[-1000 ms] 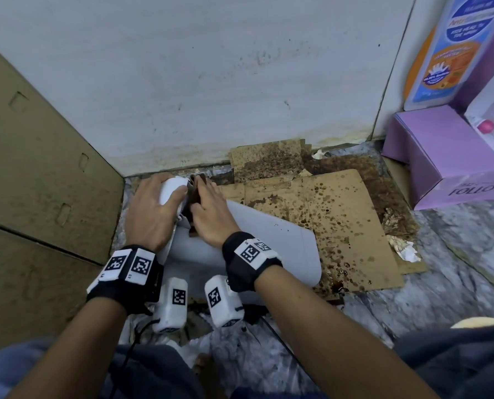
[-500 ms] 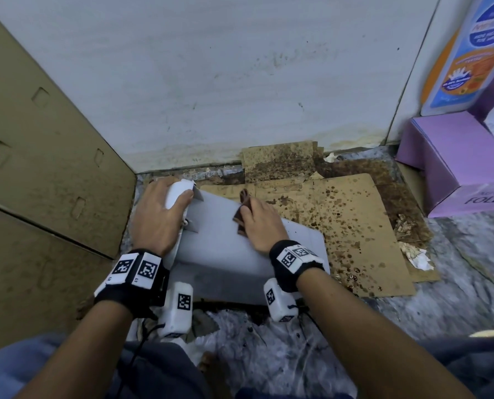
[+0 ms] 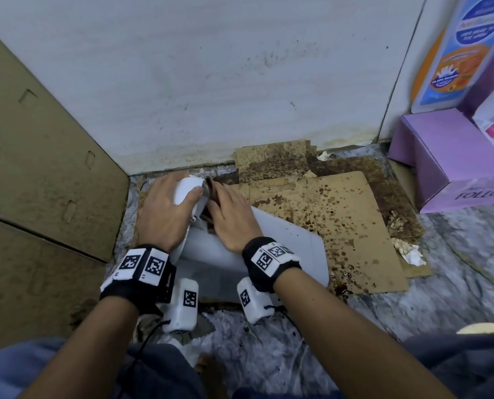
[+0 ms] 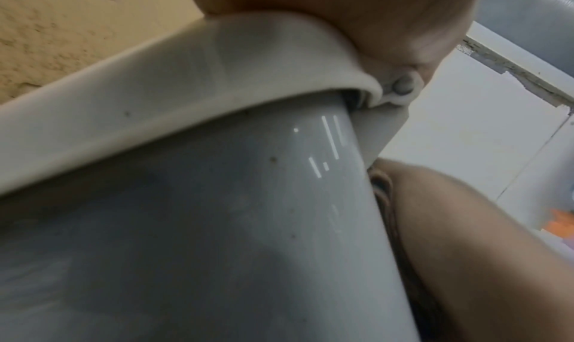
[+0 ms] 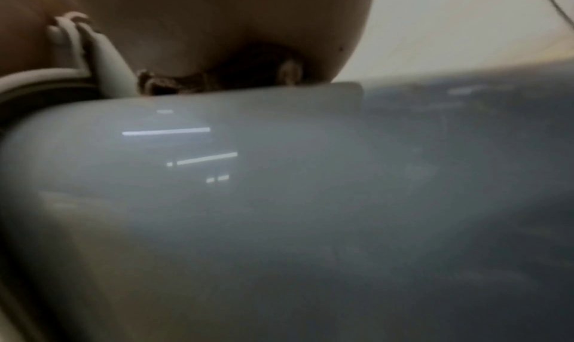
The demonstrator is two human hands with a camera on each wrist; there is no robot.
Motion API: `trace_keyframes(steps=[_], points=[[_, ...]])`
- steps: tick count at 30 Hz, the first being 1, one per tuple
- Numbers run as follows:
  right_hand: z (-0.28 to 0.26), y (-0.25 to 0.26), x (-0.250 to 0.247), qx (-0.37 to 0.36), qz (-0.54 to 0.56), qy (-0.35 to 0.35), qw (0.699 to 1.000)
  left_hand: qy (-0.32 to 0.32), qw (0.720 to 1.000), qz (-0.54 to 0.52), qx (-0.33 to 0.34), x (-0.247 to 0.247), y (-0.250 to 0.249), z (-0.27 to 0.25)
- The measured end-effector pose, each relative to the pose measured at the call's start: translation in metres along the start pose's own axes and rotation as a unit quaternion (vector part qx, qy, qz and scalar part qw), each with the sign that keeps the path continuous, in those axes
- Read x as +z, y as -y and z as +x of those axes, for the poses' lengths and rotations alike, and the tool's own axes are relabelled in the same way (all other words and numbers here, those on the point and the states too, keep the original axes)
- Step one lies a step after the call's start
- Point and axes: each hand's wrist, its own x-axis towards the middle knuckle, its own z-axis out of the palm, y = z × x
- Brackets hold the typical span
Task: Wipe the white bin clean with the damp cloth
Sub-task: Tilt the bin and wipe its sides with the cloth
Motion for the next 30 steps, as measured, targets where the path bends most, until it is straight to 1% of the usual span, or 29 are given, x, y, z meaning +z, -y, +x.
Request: trace_keyframes(steps=[3,6,9,10,12,13,15,17,19,21,24,26,30], points=[[-0.015,-0.030,-0.006,0.038,-0.001,0.003,0.999,-0.002,1.000,-0.015,-0.001,-0.004,0.006,0.001],[-0.036,-0.071,-0.015,0.072,-0.043,0.010,0.996,-0.002,1.000,-0.022,-0.015,-0.007,0.013,0.003],[-0.053,-0.107,-0.023,0.116,-0.062,-0.010,0.991,0.003,1.000,-0.018,-0.019,-0.007,0.015,0.006],[-0.057,-0.112,-0.025,0.131,-0.065,-0.017,0.989,0.003,1.000,-0.017,-0.017,-0.007,0.013,0.007],[-0.057,-0.112,-0.026,0.144,-0.083,-0.014,0.986,0.004,1.000,-0.021,-0.013,-0.004,0.008,0.007],[-0.056,-0.108,-0.026,0.135,-0.104,-0.005,0.985,0.003,1.000,-0.024,-0.011,-0.002,0.005,0.007],[-0.050,-0.089,-0.022,0.086,-0.144,0.013,0.986,0.002,1.000,-0.019,-0.010,0.001,-0.002,0.008],[-0.039,-0.063,-0.019,0.041,-0.154,0.028,0.987,0.007,1.000,-0.005,-0.010,0.004,-0.006,0.010],[-0.027,-0.044,-0.015,0.050,-0.103,0.012,0.993,0.015,1.000,0.003,-0.007,0.005,-0.008,0.013],[-0.020,-0.037,-0.016,0.074,-0.040,-0.007,0.996,0.019,1.000,0.005,-0.008,0.006,-0.008,0.015],[-0.026,-0.045,-0.022,0.071,-0.030,0.009,0.997,0.022,1.000,0.007,-0.009,0.006,-0.008,0.017],[-0.034,-0.061,-0.025,0.074,-0.027,0.005,0.997,0.019,1.000,0.006,-0.010,0.007,-0.007,0.019],[-0.060,-0.099,-0.038,0.125,-0.029,-0.001,0.992,0.018,1.000,-0.009,-0.014,0.007,-0.004,0.023]])
